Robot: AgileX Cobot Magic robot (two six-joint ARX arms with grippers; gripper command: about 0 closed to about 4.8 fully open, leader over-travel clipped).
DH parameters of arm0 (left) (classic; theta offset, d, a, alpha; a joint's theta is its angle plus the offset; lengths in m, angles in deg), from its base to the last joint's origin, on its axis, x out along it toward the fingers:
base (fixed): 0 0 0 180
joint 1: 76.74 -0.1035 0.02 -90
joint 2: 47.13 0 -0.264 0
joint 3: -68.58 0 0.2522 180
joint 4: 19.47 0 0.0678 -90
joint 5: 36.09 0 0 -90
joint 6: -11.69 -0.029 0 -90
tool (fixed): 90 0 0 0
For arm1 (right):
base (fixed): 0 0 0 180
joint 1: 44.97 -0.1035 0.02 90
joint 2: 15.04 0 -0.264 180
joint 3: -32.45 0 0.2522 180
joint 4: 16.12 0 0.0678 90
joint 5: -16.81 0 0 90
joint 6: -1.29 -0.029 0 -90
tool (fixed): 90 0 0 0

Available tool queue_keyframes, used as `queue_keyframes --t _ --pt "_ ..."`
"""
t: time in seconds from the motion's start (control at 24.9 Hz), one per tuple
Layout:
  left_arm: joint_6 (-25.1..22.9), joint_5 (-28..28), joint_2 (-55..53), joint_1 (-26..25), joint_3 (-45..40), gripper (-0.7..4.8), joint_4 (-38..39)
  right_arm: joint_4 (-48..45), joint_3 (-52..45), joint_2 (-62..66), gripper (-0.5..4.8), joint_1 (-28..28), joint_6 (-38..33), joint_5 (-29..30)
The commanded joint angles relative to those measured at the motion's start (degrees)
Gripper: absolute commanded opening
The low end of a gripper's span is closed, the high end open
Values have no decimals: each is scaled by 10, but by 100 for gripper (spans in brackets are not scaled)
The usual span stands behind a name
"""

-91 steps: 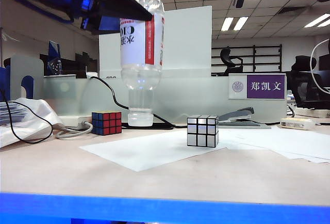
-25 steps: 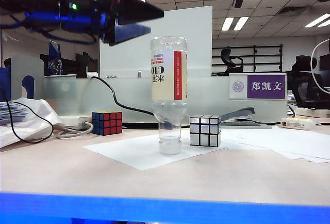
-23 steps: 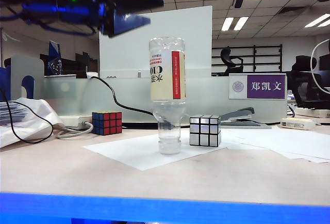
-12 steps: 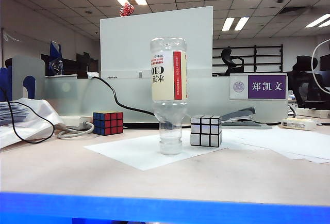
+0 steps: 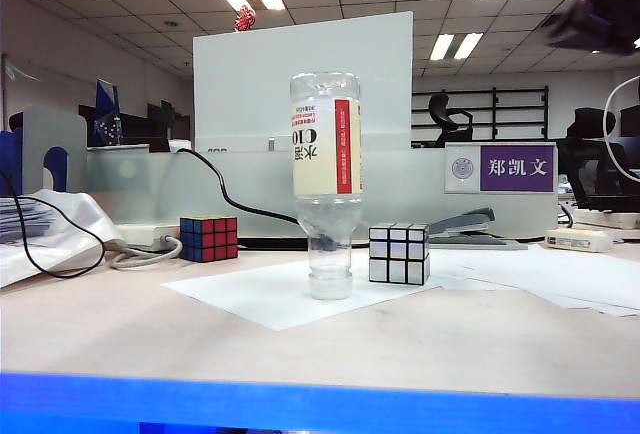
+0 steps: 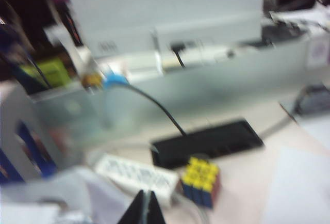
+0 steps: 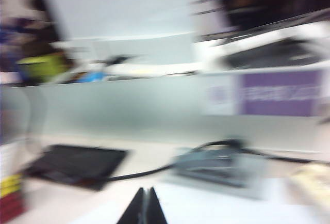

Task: Flip the plastic bottle upside down.

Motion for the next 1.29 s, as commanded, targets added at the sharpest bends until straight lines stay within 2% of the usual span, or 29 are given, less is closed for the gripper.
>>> queue_keyframes --t 0.04,0.12,0.24,0.32,0.48,0.72,0.8,1.0,1.17,1.29 --pt "-6 -10 9 3 1 -6 -22 48 3 -33 -9 1 73 -67" --pt "2 -21 13 5 1 -6 -7 82 3 -55 -9 0 83 -94" --pt "8 -42 30 19 1 -6 31 150 0 -108 -9 -2 99 -99" --pt "16 -52 49 27 1 -6 44 177 -9 -153 -9 -18 117 -129" --pt "23 -53 103 36 -4 -6 45 166 -42 -242 -9 -68 137 -199" --pt "39 -53 205 41 -14 -6 79 188 -79 -355 -9 -136 137 -213" --pt "44 -51 242 41 -23 -6 98 178 -103 -384 -9 -151 136 -238" --pt "73 -44 334 41 -79 -6 107 175 -155 -457 -9 -163 124 -239" --pt "131 -44 402 41 -138 -6 108 177 -196 -521 -9 -170 124 -260" --pt "151 -45 433 41 -168 -6 107 186 -216 -555 -8 -170 123 -278"
